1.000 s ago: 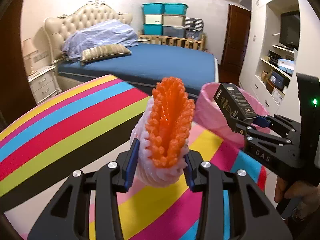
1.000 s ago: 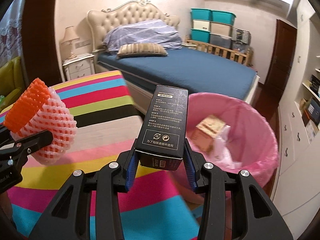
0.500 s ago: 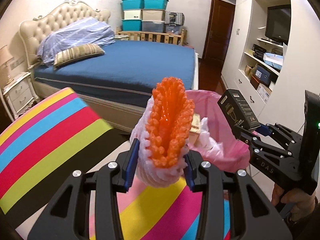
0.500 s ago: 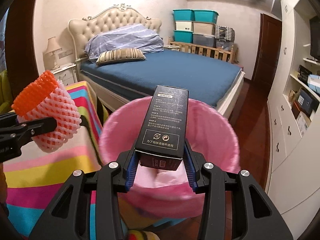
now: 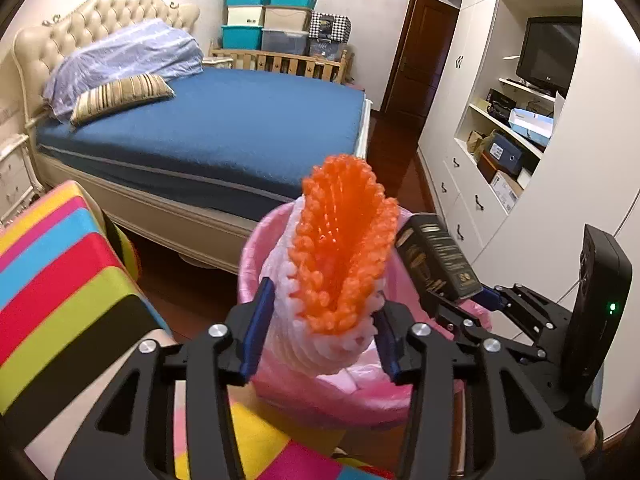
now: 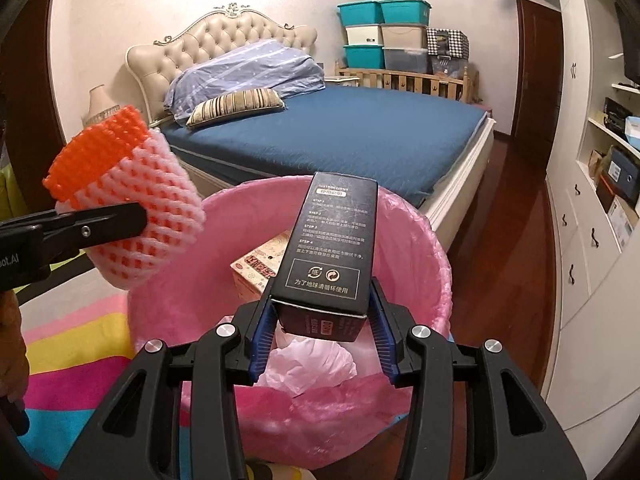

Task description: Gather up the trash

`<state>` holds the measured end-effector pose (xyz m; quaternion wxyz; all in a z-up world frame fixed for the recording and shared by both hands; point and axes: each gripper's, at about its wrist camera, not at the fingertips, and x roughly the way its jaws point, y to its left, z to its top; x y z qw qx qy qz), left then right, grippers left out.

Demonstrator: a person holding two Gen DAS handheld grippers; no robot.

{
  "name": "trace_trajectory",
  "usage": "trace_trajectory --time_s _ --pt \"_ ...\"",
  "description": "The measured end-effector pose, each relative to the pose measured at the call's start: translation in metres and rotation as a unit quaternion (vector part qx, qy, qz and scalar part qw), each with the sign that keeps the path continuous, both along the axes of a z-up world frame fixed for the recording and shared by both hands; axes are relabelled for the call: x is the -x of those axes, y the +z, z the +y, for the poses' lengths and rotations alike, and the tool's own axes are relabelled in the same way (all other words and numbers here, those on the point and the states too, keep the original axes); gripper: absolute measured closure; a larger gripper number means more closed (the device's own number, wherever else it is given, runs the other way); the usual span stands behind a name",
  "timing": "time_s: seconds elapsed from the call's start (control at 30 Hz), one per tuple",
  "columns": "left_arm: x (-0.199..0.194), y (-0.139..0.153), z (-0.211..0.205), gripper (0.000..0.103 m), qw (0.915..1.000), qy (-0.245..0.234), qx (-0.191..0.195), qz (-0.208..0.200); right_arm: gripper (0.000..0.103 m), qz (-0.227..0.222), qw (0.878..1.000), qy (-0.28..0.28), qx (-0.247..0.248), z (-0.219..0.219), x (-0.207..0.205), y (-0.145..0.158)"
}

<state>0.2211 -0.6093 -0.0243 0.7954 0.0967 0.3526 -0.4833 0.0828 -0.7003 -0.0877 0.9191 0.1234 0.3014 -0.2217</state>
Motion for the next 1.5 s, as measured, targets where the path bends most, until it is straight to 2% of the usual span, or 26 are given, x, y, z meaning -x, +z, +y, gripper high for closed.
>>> trace_trajectory --time_s 0.03,0.07,0.13,0.23,0.37,0.5,0.6,0.67,0.7,0.8,0.9,1.17,1.3,1.5 --pt "-0.001 -0.003 -0.001 0.039 1.0000 -0.001 0.000 0.005 0.053 -0.002 1.000 0.000 -0.002 -0.002 0.001 -0.001" --pt "-0.002 -0.004 0.001 0.033 1.0000 -0.001 0.004 0.008 0.044 -0.006 1.000 -0.003 -0.002 -0.005 0.002 -0.001" --pt "-0.004 -0.007 0.008 0.025 0.9999 0.003 0.010 0.009 0.039 -0.016 1.000 -0.011 0.001 -0.008 0.011 -0.001" --pt "-0.006 -0.008 0.023 0.015 0.9997 0.009 0.018 0.012 0.037 -0.026 0.999 -0.023 0.002 -0.012 0.023 0.002" --pt "0.000 0.000 0.051 0.005 0.9990 0.024 0.032 -0.019 0.036 -0.047 0.998 -0.040 0.004 -0.016 0.042 0.012" --pt "0.018 0.012 0.077 0.005 0.9964 0.034 0.039 -0.067 0.030 -0.063 0.997 -0.043 0.012 -0.010 0.063 0.027" --pt "0.040 0.024 0.089 0.005 0.9907 0.044 0.016 -0.128 0.026 -0.067 0.997 -0.038 0.022 0.001 0.073 0.043" --pt "0.053 0.031 0.098 0.005 0.9874 0.049 0.013 -0.150 0.018 -0.069 0.996 -0.040 0.033 0.010 0.081 0.054" --pt "0.060 0.036 0.104 0.005 0.9859 0.051 0.014 -0.159 0.018 -0.072 0.996 -0.039 0.036 0.016 0.087 0.060" --pt "0.074 0.044 0.117 0.005 0.9883 0.042 0.028 -0.144 0.018 -0.077 0.996 -0.030 0.033 0.032 0.100 0.070" --pt "0.083 0.043 0.125 0.005 0.9906 0.047 0.021 -0.127 0.018 -0.069 0.997 -0.020 0.035 0.048 0.108 0.072" --pt "0.098 0.019 0.148 0.005 0.9916 0.057 0.009 -0.116 0.018 -0.018 0.999 0.007 0.033 0.069 0.106 0.057" --pt "0.100 0.016 0.154 0.005 0.9930 0.056 0.016 -0.103 0.018 -0.008 1.000 0.012 0.024 0.073 0.104 0.048" --pt "0.107 0.019 0.152 0.005 0.9919 0.050 0.014 -0.116 0.018 -0.007 1.000 0.021 0.020 0.076 0.106 0.043"
